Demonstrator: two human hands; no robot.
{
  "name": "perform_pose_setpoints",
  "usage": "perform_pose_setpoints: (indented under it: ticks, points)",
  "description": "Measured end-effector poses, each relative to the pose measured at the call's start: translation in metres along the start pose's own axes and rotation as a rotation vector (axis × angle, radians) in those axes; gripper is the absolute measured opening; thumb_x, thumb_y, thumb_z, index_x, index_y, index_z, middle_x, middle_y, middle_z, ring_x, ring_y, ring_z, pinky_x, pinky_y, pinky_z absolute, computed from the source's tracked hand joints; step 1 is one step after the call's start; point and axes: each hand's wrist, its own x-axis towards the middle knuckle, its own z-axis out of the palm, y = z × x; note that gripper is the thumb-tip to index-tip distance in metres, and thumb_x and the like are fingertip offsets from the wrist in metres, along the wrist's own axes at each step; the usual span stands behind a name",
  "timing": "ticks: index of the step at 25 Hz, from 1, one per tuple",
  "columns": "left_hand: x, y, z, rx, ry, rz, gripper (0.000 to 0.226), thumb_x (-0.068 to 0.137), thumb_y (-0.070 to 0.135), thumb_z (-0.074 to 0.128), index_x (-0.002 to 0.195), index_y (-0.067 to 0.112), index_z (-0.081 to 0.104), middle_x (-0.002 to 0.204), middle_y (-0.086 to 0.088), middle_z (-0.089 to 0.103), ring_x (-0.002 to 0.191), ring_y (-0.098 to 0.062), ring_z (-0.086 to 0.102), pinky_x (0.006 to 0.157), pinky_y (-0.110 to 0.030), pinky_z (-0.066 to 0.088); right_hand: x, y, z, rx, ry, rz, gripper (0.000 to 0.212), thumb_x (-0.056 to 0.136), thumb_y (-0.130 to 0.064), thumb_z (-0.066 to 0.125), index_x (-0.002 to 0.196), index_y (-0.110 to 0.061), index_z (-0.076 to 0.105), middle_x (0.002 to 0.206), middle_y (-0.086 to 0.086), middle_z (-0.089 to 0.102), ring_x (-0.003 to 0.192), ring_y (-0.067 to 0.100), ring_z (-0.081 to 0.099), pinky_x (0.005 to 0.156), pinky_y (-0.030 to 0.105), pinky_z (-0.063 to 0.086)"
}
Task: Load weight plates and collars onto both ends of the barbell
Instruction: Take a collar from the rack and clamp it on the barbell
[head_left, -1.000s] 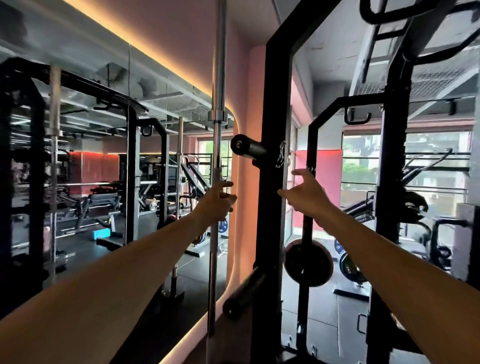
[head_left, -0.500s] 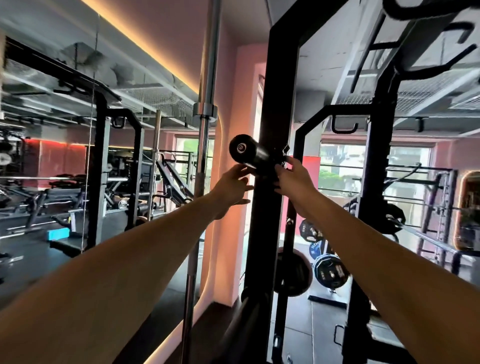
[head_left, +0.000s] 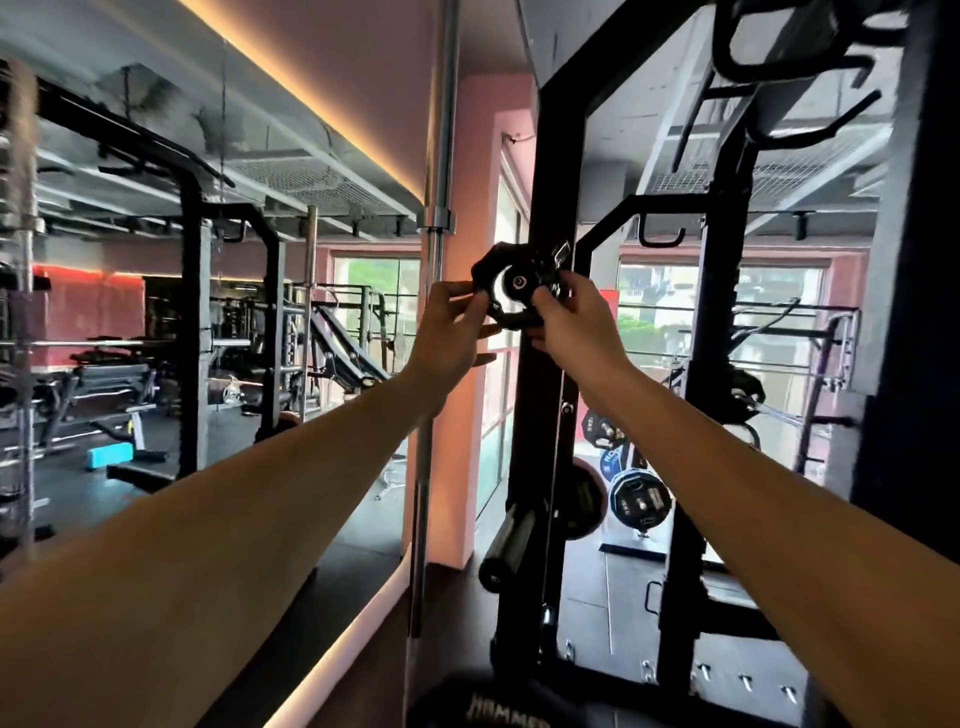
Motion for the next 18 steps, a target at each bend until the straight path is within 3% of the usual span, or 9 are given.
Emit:
perform_pose_setpoints:
  ticks: [3, 6, 8, 10, 12, 15, 17, 18]
  points:
    - [-0.06, 0.011, 0.007, 0.019, -0.057, -0.004, 0.01, 0.103, 0.029, 0.055, 0.098, 0.023, 0.049, 0.101, -0.001, 0.066, 0.095, -0.018, 0.071, 0.076, -0.041, 0.062, -0.064, -0.013, -0.021, -0.038, -0.007, 0.03, 0.038, 0.104, -0.026, 0.05, 0.142, -0.025, 0.047, 0.121, 0.006, 0.066, 0.108, 0.028, 0.068, 0.096, 0.049, 0.056]
    - [-0.117, 0.019, 0.045, -0.007, -0.159, -0.069, 0.012, 0.102, 0.028, 0.057, 0.096, 0.02, 0.051, 0.093, 0.0, 0.063, 0.092, -0.019, 0.066, 0.076, -0.039, 0.062, -0.12, -0.023, -0.073, -0.037, 0.063, 0.179, 0.035, 0.101, -0.023, 0.051, 0.136, -0.025, 0.048, 0.113, 0.012, 0.069, 0.101, 0.031, 0.072, 0.079, 0.039, 0.059]
    - [-0.148, 0.026, 0.085, -0.035, -0.255, -0.107, 0.012, 0.102, 0.025, 0.058, 0.098, 0.016, 0.053, 0.097, -0.004, 0.062, 0.094, -0.025, 0.066, 0.075, -0.04, 0.063, -0.151, -0.033, -0.122, -0.107, 0.155, 0.237, 0.033, 0.1, -0.028, 0.051, 0.133, -0.022, 0.049, 0.099, 0.005, 0.069, 0.087, 0.023, 0.072, 0.07, 0.034, 0.056]
    - [-0.173, 0.034, 0.127, -0.071, -0.34, -0.132, 0.016, 0.102, 0.022, 0.059, 0.106, 0.007, 0.054, 0.105, -0.01, 0.063, 0.1, -0.031, 0.067, 0.084, -0.051, 0.061, -0.175, -0.044, -0.171, -0.244, 0.244, 0.231, 0.032, 0.1, -0.038, 0.051, 0.128, -0.022, 0.051, 0.093, -0.003, 0.067, 0.078, 0.01, 0.069, 0.064, 0.028, 0.055]
    - [-0.201, 0.044, 0.173, -0.121, -0.425, -0.137, 0.016, 0.102, 0.019, 0.059, 0.108, 0.006, 0.053, 0.109, -0.015, 0.062, 0.1, -0.027, 0.064, 0.086, -0.052, 0.06, -0.202, -0.059, -0.225, -0.349, 0.298, 0.239, 0.035, 0.1, -0.044, 0.05, 0.126, -0.021, 0.053, 0.093, 0.0, 0.066, 0.078, 0.007, 0.071, 0.065, 0.028, 0.06]
    - [-0.259, 0.063, 0.254, -0.231, -0.559, -0.171, 0.008, 0.102, 0.016, 0.057, 0.101, 0.013, 0.05, 0.101, -0.008, 0.059, 0.086, -0.017, 0.063, 0.069, -0.035, 0.061, -0.254, -0.084, -0.313, -0.446, 0.371, 0.334, 0.027, 0.101, -0.044, 0.049, 0.112, -0.022, 0.059, 0.099, 0.004, 0.068, 0.086, 0.024, 0.072, 0.077, 0.041, 0.062]
    - [-0.299, 0.07, 0.304, -0.267, -0.626, -0.199, 0.013, 0.101, 0.015, 0.058, 0.092, 0.018, 0.049, 0.09, 0.0, 0.059, 0.076, -0.011, 0.063, 0.057, -0.026, 0.06, -0.29, -0.097, -0.368, -0.506, 0.442, 0.384, 0.029, 0.101, -0.044, 0.047, 0.095, -0.021, 0.063, 0.094, 0.006, 0.068, 0.085, 0.025, 0.072, 0.072, 0.036, 0.063]
    - [-0.316, 0.071, 0.325, -0.265, -0.654, -0.208, 0.015, 0.1, 0.016, 0.06, 0.089, 0.019, 0.05, 0.087, 0.002, 0.059, 0.074, -0.009, 0.064, 0.055, -0.025, 0.059, -0.306, -0.101, -0.39, -0.546, 0.472, 0.419, 0.034, 0.102, -0.046, 0.044, 0.096, -0.019, 0.064, 0.095, 0.005, 0.068, 0.084, 0.023, 0.071, 0.064, 0.028, 0.062]
